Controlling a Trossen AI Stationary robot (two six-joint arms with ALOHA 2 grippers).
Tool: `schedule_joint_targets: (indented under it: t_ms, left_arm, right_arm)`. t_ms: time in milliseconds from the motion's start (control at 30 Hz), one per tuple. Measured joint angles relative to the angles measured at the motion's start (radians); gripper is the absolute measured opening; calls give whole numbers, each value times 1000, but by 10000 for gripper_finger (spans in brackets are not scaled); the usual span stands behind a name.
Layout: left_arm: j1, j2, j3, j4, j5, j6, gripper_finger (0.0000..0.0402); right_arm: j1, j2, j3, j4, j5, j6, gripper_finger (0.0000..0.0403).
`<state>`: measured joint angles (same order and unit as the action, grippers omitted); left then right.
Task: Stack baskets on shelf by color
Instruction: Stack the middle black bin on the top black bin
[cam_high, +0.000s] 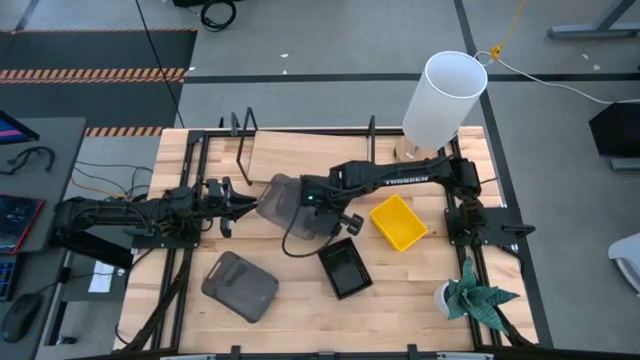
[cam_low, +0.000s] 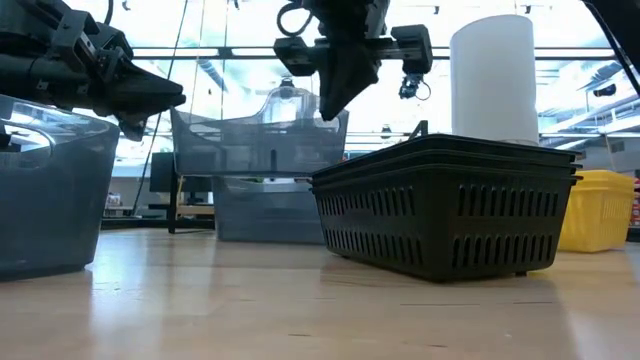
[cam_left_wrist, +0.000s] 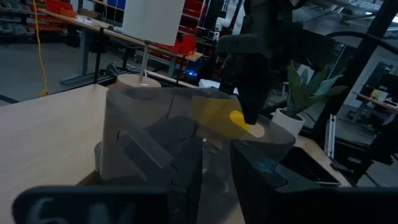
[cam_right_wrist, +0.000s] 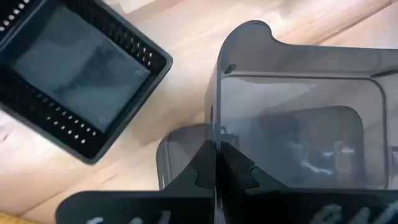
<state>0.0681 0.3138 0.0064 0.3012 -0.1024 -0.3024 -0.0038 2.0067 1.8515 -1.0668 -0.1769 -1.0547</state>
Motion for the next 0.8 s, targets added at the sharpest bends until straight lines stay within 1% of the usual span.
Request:
schedule_joint_targets:
  t_ms: [100, 267, 400, 533, 633, 800]
  left_arm:
    - [0, 0, 0, 0, 0, 0, 88]
    - [0, 0, 0, 0, 0, 0, 85]
    - [0, 0, 0, 0, 0, 0, 90]
    - [0, 0, 0, 0, 0, 0, 90]
    - [0, 0, 0, 0, 0, 0, 86]
    - [0, 0, 0, 0, 0, 0, 83]
  right_arm:
    - [-11, -14, 0, -47, 14, -41, 5]
    - [-22, -35, 0, -122, 65, -124, 5]
    - [-21, -47, 0, -162, 73, -163, 5]
    - [-21, -47, -1, -199, 106, -163, 5]
    - [-23, -47, -1, -206, 106, -148, 5]
    - [-23, -54, -2, -197, 153, -146, 5]
